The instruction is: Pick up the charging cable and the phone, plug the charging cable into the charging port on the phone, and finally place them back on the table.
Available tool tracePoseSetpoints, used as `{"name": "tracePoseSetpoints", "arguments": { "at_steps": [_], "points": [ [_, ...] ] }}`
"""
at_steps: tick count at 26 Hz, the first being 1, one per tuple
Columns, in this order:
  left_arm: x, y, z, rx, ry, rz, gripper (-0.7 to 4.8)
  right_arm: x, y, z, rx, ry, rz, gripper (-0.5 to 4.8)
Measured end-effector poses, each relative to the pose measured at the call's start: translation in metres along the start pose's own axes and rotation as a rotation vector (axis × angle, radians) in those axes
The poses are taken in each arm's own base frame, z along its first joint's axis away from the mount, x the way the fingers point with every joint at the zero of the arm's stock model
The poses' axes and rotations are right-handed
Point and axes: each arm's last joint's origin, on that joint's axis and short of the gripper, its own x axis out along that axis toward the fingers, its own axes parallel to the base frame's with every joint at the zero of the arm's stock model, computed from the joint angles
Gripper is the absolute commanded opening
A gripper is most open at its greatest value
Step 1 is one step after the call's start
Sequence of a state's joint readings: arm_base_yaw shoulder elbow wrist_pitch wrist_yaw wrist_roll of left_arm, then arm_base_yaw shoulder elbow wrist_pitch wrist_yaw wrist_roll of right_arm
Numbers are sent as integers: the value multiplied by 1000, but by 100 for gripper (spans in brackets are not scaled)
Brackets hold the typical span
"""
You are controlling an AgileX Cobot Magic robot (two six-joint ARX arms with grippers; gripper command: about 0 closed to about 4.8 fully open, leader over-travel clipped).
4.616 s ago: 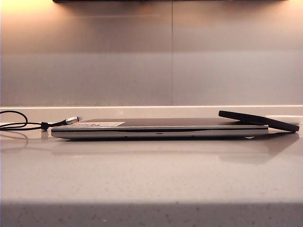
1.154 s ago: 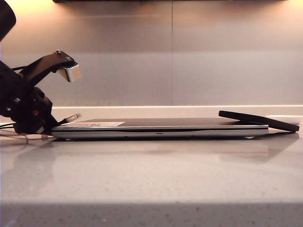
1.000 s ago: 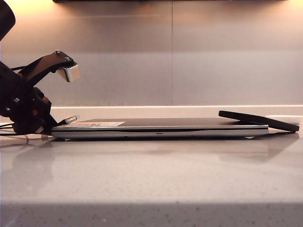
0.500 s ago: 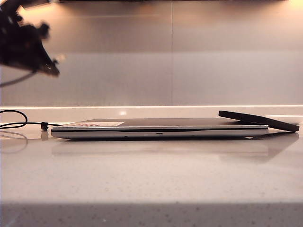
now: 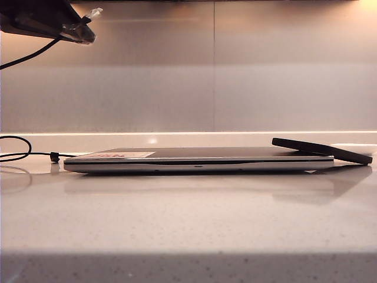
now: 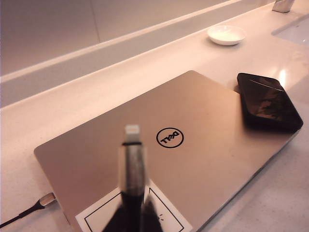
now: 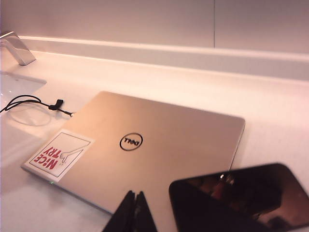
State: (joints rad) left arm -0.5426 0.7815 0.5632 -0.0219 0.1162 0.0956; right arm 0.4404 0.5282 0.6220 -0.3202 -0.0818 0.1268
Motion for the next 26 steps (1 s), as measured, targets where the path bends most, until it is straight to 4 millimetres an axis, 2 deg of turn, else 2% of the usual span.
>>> {"name": "tracePoseSetpoints", "arguments": {
  "at_steps": [4, 6, 9, 13, 14, 15, 16, 17, 20, 26],
  "points": [
    [1, 0, -2, -1, 15, -1, -6, 0, -17, -5, 122, 22, -36, -5],
    [5, -1, -14, -7, 63, -6, -6, 2, -27, -15, 221, 41, -43, -5],
    [7, -2, -24, -12, 101, -10, -6, 7, -35, -30, 341, 58, -37, -5],
    [7, -2, -27, -15, 117, -11, -6, 11, -42, -42, 531, 76, -65, -2],
    [7, -2, -27, -17, 117, -11, -6, 12, -43, -44, 589, 80, -72, 29],
    [7, -2, -27, -17, 117, -11, -6, 14, -45, -47, 642, 84, -80, 156],
    [7, -2, -27, -17, 117, -11, -6, 17, -47, -50, 707, 104, -94, 326],
    [7, -2, -27, -17, 117, -11, -6, 20, -48, -52, 755, 123, -105, 387],
    [7, -2, -27, -17, 117, -11, -6, 29, -53, -57, 864, 164, -134, 395],
    [7, -2, -27, -17, 117, -11, -6, 44, -60, -66, 974, 239, -181, 394]
  ]
}}
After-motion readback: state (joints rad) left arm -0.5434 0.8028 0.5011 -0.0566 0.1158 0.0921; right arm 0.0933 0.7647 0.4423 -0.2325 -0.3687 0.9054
